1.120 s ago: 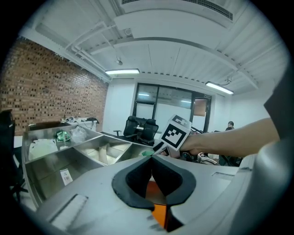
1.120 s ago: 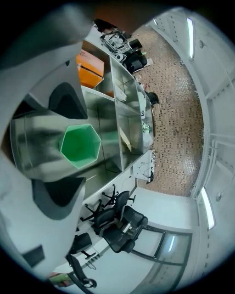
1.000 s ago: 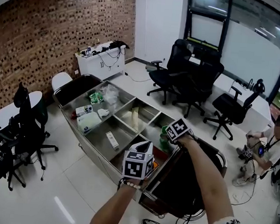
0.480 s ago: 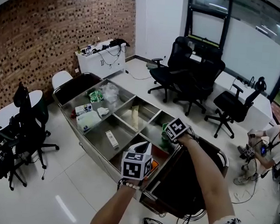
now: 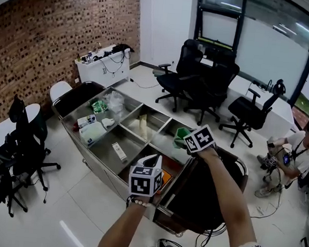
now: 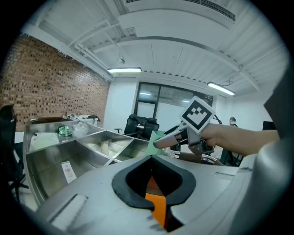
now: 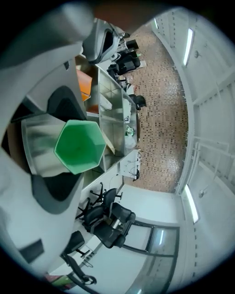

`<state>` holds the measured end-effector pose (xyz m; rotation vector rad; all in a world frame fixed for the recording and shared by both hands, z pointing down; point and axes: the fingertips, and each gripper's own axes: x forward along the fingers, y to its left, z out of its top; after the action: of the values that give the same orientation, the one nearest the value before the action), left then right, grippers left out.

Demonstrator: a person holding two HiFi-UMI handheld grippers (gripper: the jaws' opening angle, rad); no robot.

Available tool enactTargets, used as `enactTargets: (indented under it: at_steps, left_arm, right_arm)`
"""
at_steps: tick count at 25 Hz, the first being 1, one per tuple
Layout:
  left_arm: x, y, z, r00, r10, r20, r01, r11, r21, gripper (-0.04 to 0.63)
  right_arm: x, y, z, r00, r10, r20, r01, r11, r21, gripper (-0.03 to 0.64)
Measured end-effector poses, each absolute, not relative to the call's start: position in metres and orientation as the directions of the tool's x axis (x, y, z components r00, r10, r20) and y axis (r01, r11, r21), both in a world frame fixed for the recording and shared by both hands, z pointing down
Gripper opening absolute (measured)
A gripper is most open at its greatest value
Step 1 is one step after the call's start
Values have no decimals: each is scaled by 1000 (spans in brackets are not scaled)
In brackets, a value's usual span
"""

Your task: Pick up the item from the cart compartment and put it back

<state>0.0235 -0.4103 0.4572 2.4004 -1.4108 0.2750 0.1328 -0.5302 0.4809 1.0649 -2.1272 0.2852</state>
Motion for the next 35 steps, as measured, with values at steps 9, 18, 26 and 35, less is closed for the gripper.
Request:
enactTargets:
  at_steps: [9, 18, 26, 35]
  left_arm:
    - [22, -379, 457, 529, -792, 306, -849, -496, 183, 3]
    - [6, -338, 458, 535, -801, 269, -845, -512, 159, 3]
    - [-17, -285, 453, 534, -813, 231, -845, -520, 123, 3]
    - [-32, -239, 457, 528, -823, 212, -849, -514, 120, 3]
  right_arm:
    - [133, -459, 433, -381, -662, 645, -778, 607, 164, 347]
    - [121, -381, 403, -401, -709, 581, -757, 613, 226, 347]
    - [113, -306, 399, -382, -742, 552, -771, 584, 252, 347]
    - [107, -235, 415, -362, -751, 553, -780, 569, 262, 347]
